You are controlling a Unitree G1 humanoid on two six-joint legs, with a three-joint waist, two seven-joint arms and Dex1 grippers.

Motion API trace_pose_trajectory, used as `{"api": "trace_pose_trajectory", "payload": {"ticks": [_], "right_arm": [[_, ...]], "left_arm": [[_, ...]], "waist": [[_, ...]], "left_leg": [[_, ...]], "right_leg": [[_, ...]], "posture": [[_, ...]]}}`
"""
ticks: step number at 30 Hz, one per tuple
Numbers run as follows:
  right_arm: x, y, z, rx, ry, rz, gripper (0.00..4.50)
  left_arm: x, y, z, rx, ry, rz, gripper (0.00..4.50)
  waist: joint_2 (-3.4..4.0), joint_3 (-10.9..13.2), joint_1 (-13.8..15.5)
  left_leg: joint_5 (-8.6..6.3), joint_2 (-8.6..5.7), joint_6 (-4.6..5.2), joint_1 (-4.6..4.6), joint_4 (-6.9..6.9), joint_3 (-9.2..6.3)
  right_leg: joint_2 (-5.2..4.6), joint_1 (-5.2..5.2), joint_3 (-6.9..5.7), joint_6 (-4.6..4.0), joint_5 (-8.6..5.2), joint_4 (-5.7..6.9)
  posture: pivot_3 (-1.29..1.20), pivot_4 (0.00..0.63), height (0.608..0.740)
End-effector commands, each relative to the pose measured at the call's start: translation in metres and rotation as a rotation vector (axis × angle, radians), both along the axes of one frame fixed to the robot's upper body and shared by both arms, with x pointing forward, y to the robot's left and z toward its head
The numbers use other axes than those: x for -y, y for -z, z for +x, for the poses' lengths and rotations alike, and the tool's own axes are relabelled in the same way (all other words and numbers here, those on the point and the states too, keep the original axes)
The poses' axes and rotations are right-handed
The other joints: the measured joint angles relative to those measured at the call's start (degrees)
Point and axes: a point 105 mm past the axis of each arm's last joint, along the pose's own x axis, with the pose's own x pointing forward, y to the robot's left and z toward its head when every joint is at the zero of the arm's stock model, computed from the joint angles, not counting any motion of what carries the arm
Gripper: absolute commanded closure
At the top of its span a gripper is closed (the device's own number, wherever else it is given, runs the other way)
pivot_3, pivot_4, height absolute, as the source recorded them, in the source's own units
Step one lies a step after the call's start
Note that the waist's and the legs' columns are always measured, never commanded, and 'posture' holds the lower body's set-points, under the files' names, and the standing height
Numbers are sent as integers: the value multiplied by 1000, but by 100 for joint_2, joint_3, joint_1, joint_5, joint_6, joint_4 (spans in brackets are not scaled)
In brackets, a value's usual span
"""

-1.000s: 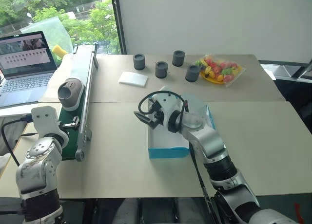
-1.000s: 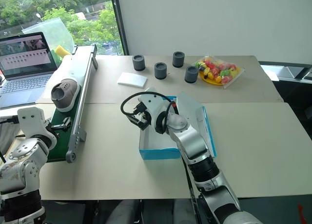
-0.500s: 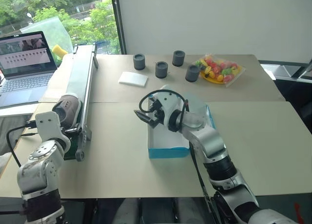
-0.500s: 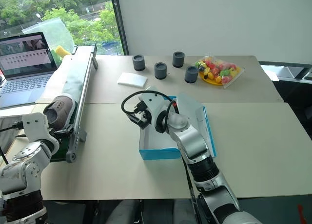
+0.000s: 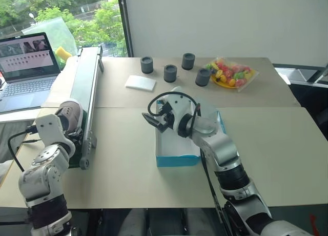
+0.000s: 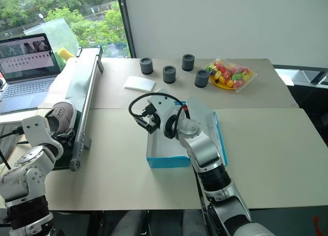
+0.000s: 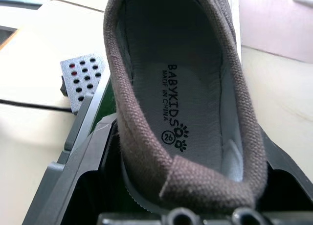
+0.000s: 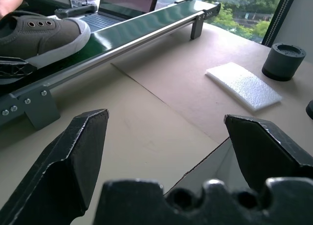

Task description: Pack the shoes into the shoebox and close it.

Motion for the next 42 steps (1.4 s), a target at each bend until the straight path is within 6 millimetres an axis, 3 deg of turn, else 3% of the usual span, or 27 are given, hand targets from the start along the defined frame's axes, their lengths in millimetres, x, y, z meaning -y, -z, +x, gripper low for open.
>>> {"api": "trace_pose_trajectory", "payload": {"ticks": [1, 3, 7, 12, 26, 33, 36, 42], "right_arm": [[1, -23, 3, 24, 19, 95, 0], [2, -28, 7, -34, 36, 179, 0], [4, -30, 16, -340, 24, 458, 0], [-5, -49, 0, -642, -234, 763, 0], [-22, -69, -21, -691, -389, 779, 0], [-23, -68, -17, -689, -358, 798, 0], [-20, -67, -14, -679, -328, 809, 689], [-18, -67, -12, -676, -318, 809, 2719]], "left_arm": [[32, -79, 3, 318, 64, 260, 1906], [55, -81, 7, 354, 133, 293, 1906], [116, -67, 9, 364, 371, 187, 1906], [170, -59, -3, 364, 606, 75, 1906], [224, -53, -17, 306, 920, -60, 1906], [227, -57, -16, 311, 934, -97, 1906], [223, -55, -14, 300, 917, -94, 1906], [220, -48, -14, 271, 900, -73, 1906]], "waist": [[0, 0, 12], [0, 0, 37], [0, -1, 71], [0, 0, 97], [4, 2, -43], [4, 2, -48], [4, 2, -43], [4, 2, -44]], "left_leg": [[0, 0, 0, -1, 0, 0], [0, -1, -1, -3, 0, 0], [-1, 6, 0, -1, -2, 4], [-2, 9, 3, -9, -2, 3], [-2, 7, 7, -2, -2, 15], [-2, 10, 7, -1, -2, 16], [-2, 10, 7, -1, -2, 16], [-2, 10, 7, -2, -2, 16]], "right_leg": [[0, 0, 0, 0, 0, -1], [-1, 0, 1, 0, 0, -4], [-3, 1, 10, 1, 1, -4], [0, -3, 8, 1, 1, -7], [12, 2, 18, 2, 0, -3], [17, 2, 19, 2, 0, -2], [18, 2, 19, 2, 0, -3], [18, 2, 19, 2, 0, -5]], "posture": [[0, 150, 740], [0, 150, 740], [0, 150, 740], [0, 150, 740], [0, 150, 740], [0, 150, 740], [0, 150, 740], [0, 150, 740]]}}
